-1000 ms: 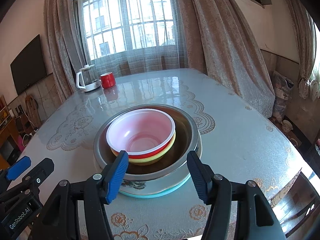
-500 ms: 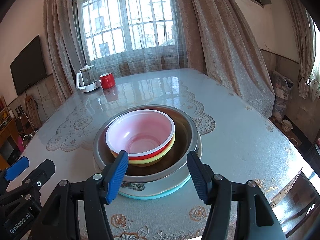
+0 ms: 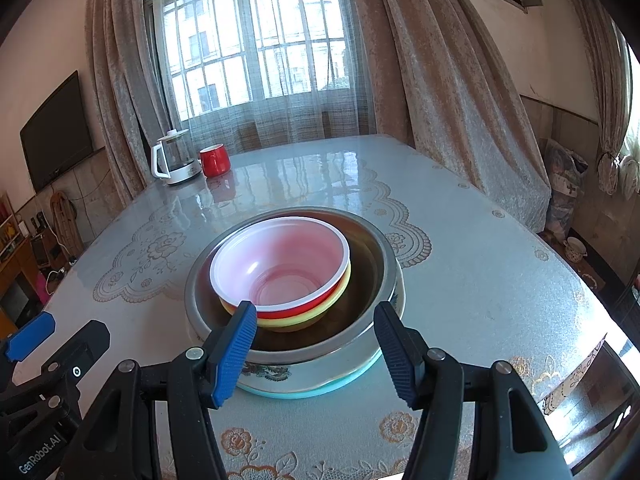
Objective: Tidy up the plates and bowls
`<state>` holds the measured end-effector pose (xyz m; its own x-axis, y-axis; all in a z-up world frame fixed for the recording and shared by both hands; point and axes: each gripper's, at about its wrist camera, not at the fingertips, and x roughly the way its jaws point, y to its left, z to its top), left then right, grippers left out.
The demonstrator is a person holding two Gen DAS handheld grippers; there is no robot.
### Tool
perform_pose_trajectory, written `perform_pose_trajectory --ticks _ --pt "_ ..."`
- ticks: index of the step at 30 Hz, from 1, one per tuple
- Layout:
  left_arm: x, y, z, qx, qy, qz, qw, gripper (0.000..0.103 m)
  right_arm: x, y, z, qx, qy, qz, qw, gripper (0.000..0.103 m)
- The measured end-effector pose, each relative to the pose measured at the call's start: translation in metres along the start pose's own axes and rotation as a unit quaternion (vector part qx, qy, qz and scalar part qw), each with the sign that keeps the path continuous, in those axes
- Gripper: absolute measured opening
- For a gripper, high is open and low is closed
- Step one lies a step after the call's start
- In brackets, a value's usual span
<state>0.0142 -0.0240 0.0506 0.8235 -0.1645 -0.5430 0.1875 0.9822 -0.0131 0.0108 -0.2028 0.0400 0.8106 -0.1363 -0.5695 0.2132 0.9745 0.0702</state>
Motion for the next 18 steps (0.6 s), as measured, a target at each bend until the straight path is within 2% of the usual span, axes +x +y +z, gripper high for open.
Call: perform_pose_trajectory --ticks 18 --pt "-0.0024 -0.0013 0.0014 0.002 -0.007 -0.01 0.9999 0.082 0.0004 -0.0011 -0.0009 0.004 -0.003 -0.001 1.0 0.062"
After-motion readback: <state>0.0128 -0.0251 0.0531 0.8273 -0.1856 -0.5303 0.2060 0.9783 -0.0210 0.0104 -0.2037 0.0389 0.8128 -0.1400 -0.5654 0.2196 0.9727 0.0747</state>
